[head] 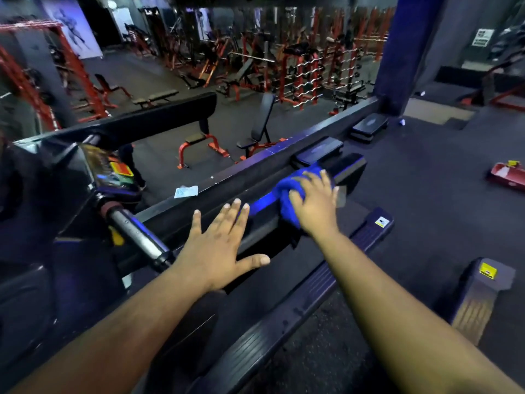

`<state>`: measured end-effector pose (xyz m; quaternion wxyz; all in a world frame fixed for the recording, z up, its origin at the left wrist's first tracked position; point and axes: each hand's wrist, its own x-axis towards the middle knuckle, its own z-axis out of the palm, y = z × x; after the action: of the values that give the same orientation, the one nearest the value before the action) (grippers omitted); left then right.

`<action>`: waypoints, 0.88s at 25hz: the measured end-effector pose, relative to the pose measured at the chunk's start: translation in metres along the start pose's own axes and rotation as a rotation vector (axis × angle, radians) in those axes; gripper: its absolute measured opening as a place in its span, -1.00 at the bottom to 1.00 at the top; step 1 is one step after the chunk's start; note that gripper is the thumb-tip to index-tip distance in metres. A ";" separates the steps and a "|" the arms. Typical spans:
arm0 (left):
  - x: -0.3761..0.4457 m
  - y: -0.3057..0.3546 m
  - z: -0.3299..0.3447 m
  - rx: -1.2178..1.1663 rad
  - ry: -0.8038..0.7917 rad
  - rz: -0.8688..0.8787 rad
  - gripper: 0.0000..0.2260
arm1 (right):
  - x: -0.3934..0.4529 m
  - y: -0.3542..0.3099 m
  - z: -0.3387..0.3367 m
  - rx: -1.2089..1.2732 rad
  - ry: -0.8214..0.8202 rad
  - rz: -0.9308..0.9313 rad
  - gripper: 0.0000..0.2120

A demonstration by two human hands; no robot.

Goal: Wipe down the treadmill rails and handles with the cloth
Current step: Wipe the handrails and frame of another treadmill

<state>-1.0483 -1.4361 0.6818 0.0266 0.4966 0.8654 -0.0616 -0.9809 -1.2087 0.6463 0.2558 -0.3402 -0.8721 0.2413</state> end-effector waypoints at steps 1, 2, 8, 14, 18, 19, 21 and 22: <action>-0.015 -0.008 0.002 -0.004 0.006 -0.025 -0.01 | -0.030 -0.016 0.008 0.010 -0.047 -0.128 -0.50; -0.027 -0.014 0.004 -0.008 0.015 -0.037 0.00 | -0.047 -0.013 0.010 -0.014 -0.095 -0.258 -0.47; -0.109 -0.049 0.015 0.023 0.069 -0.099 0.00 | -0.037 -0.038 0.000 -0.084 -0.038 0.003 -0.48; -0.162 -0.077 0.025 0.003 0.109 -0.147 0.05 | -0.140 -0.110 0.031 -0.181 -0.289 -0.618 -0.35; -0.198 -0.092 0.034 0.009 0.114 -0.180 0.02 | -0.134 -0.125 0.035 -0.184 -0.093 -0.211 -0.30; -0.204 -0.096 0.035 0.003 0.127 -0.188 0.02 | -0.158 -0.142 0.045 -0.192 -0.067 -0.250 -0.33; -0.217 -0.104 0.033 -0.029 0.144 -0.216 0.04 | -0.210 -0.179 0.061 -0.176 -0.164 -0.526 -0.38; -0.223 -0.108 0.033 -0.036 0.146 -0.220 0.04 | -0.221 -0.186 0.061 -0.193 -0.246 -0.683 -0.37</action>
<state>-1.0290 -1.6854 0.6821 -0.0343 0.4013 0.9152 -0.0126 -0.9645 -1.5034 0.6482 0.1817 -0.0209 -0.9783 0.0977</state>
